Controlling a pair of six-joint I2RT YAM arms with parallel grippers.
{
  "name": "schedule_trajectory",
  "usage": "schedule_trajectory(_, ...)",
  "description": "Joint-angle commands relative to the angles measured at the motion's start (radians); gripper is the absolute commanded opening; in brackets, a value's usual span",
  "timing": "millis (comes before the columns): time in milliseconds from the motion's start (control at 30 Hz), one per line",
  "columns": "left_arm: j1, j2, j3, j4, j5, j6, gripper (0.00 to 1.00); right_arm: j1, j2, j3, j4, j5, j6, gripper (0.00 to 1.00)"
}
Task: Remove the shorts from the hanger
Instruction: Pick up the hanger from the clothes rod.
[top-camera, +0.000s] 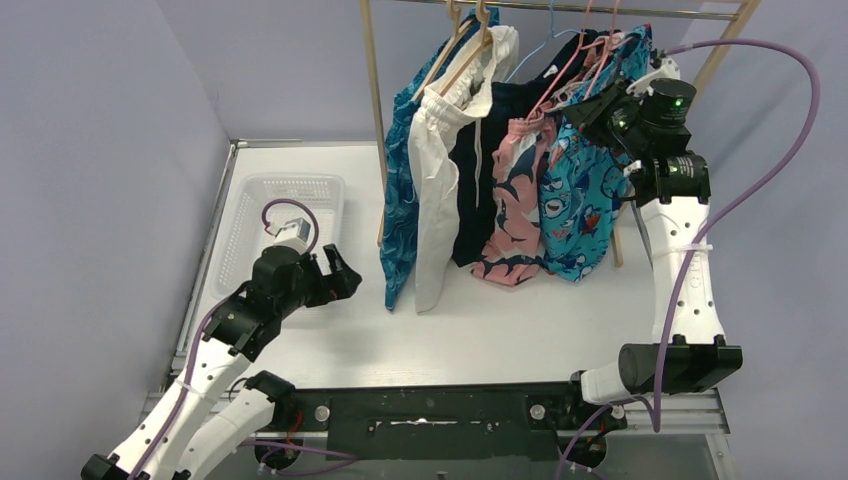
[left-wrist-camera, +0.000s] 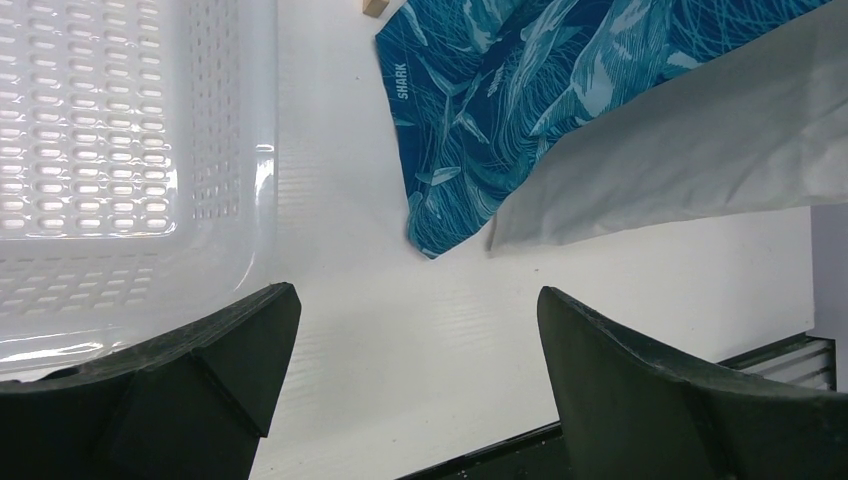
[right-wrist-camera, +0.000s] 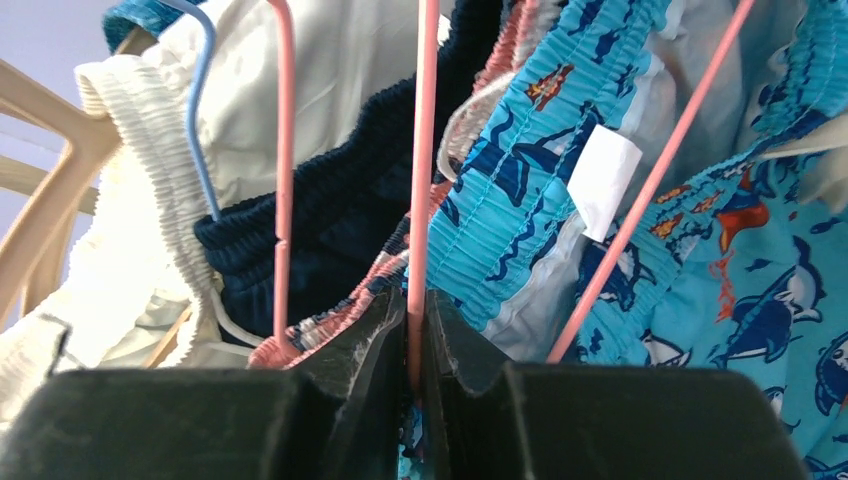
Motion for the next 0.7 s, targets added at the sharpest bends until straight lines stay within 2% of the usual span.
schedule_trajectory(0,0.006,0.003,0.012,0.034,0.017,0.012,0.90,-0.010,-0.048,0.127,0.052,-0.021,-0.025,0.00)
schedule_trajectory(367,0.005,0.006,0.017,0.032,0.024,0.012,0.90,-0.038,-0.113,0.151,0.034,-0.019,-0.004,0.00)
schedule_trajectory(667,0.006,-0.014,0.050,0.025,0.037,0.003,0.90,-0.038,-0.323,-0.151,0.008,-0.100,0.010,0.00)
